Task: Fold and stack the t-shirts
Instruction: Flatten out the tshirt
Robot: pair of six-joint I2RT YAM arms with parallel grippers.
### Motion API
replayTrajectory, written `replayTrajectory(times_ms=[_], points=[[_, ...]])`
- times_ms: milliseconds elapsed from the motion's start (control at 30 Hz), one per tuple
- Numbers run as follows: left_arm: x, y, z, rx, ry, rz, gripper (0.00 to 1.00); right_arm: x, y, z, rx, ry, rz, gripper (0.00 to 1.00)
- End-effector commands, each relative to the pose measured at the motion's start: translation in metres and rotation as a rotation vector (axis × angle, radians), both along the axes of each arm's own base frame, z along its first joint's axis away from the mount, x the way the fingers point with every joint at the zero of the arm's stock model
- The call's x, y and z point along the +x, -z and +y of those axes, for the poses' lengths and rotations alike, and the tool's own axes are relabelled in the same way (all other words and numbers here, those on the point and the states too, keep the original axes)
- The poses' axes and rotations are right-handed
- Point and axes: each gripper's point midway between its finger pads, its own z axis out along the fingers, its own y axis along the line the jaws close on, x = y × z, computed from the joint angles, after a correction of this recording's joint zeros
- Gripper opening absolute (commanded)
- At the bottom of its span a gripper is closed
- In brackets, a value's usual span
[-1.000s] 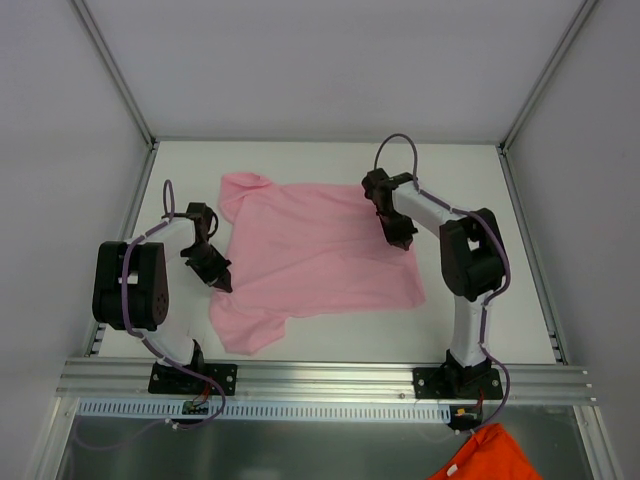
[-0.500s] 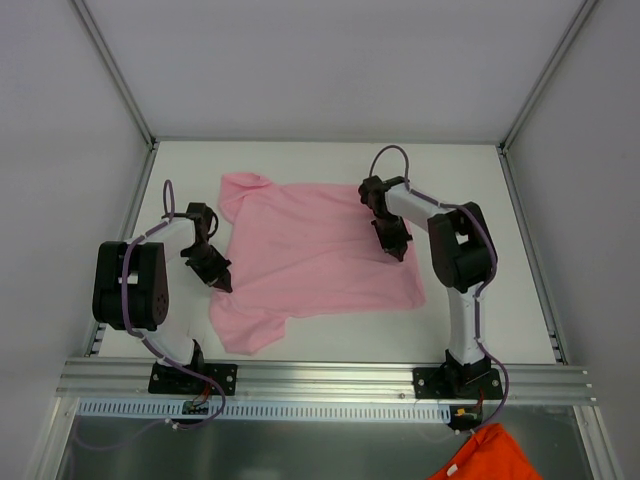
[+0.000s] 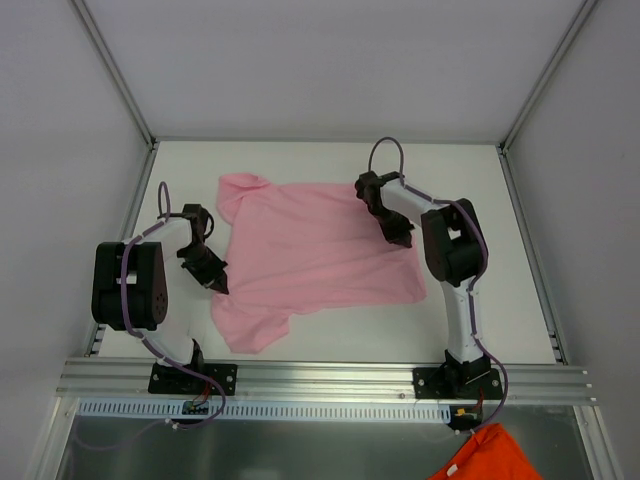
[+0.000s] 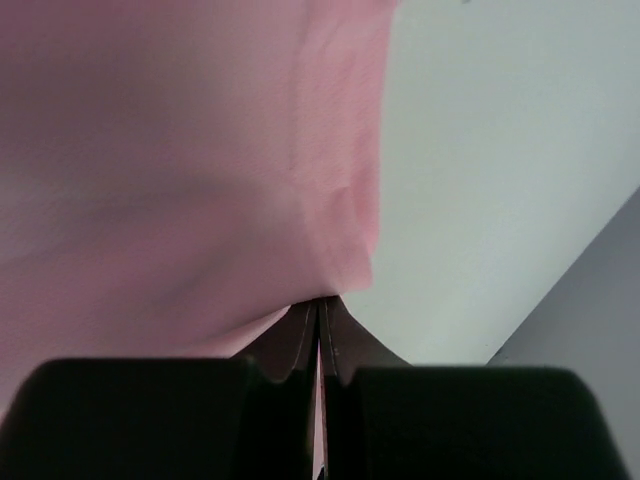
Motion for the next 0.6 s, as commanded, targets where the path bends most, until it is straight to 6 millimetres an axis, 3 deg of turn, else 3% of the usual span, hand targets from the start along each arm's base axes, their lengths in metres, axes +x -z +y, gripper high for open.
replayTrajectory(times_ms=[0,100,233,300,333,367,433,467,567], points=[[-0.006,-0.007,0.009,0.030,0.017,0.002,0.00,0.024,-0.030,-0.017,-0.111,0.002,-0.121,0.01],[-0.006,-0.006,0.009,0.027,0.017,0.002,0.00,0.035,-0.044,-0.030,-0.213,0.005,-0.181,0.01],[-0.005,-0.005,0.008,0.018,0.016,-0.002,0.00,0.034,-0.056,-0.046,-0.325,0.027,-0.208,0.01],[-0.003,-0.005,0.007,0.013,0.018,-0.008,0.00,0.028,-0.063,-0.044,-0.257,0.050,-0.222,0.01],[-0.002,-0.005,0.007,0.010,0.019,-0.010,0.00,0.023,-0.053,-0.027,-0.107,0.059,-0.192,0.01],[-0.001,-0.005,0.006,0.009,0.019,-0.016,0.00,0.020,-0.065,-0.022,-0.001,0.081,-0.205,0.01],[0.002,-0.005,0.005,0.000,0.018,-0.023,0.00,0.005,-0.066,-0.006,0.136,0.099,-0.162,0.01],[0.002,-0.005,0.005,-0.002,0.018,-0.025,0.00,0.000,-0.074,-0.002,0.163,0.091,-0.167,0.01],[0.008,-0.009,0.003,-0.011,0.012,-0.050,0.00,-0.021,-0.071,-0.001,0.176,0.094,-0.108,0.01]])
